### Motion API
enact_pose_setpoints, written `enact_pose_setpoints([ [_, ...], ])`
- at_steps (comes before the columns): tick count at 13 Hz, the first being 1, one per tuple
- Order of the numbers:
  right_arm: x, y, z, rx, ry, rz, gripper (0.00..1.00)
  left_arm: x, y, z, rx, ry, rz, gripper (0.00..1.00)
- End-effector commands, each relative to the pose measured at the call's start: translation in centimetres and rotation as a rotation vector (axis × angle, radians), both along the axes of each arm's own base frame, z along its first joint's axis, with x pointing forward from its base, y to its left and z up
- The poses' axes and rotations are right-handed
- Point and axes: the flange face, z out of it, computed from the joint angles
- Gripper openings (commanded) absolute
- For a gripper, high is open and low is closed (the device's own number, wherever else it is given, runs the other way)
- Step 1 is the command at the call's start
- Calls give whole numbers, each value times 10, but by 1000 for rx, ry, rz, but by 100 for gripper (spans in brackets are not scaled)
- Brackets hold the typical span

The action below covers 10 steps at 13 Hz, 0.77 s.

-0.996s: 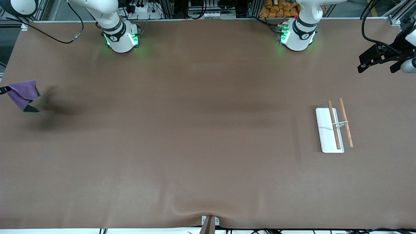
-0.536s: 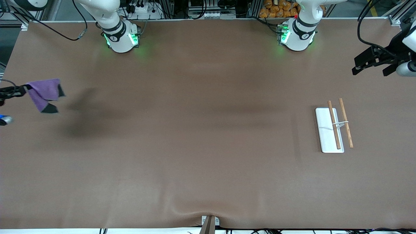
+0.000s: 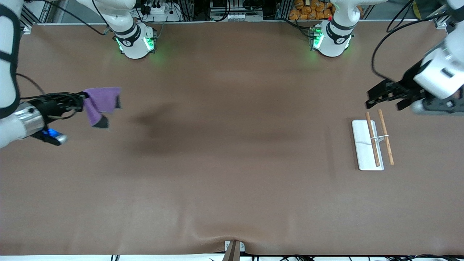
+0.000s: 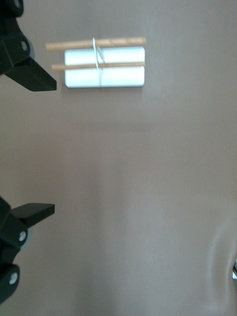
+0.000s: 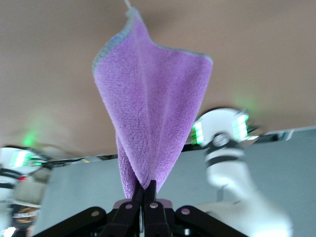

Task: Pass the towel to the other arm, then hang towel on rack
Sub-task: 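Carry the towel to center while the left gripper reaches toward it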

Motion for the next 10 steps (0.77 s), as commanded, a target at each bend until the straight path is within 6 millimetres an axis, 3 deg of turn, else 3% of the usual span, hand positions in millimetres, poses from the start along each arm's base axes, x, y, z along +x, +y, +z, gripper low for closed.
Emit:
enact_pose_setpoints([
  [1, 1, 40, 11, -7, 45, -126, 0, 16, -27, -18, -52, -15, 1, 100],
  [5, 11, 147, 30, -24, 72, -335, 0, 36, -60, -57, -159, 18, 26, 100],
  [10, 10, 290, 43, -35, 41, -607, 0, 36, -140, -94, -244, 68, 159, 100],
])
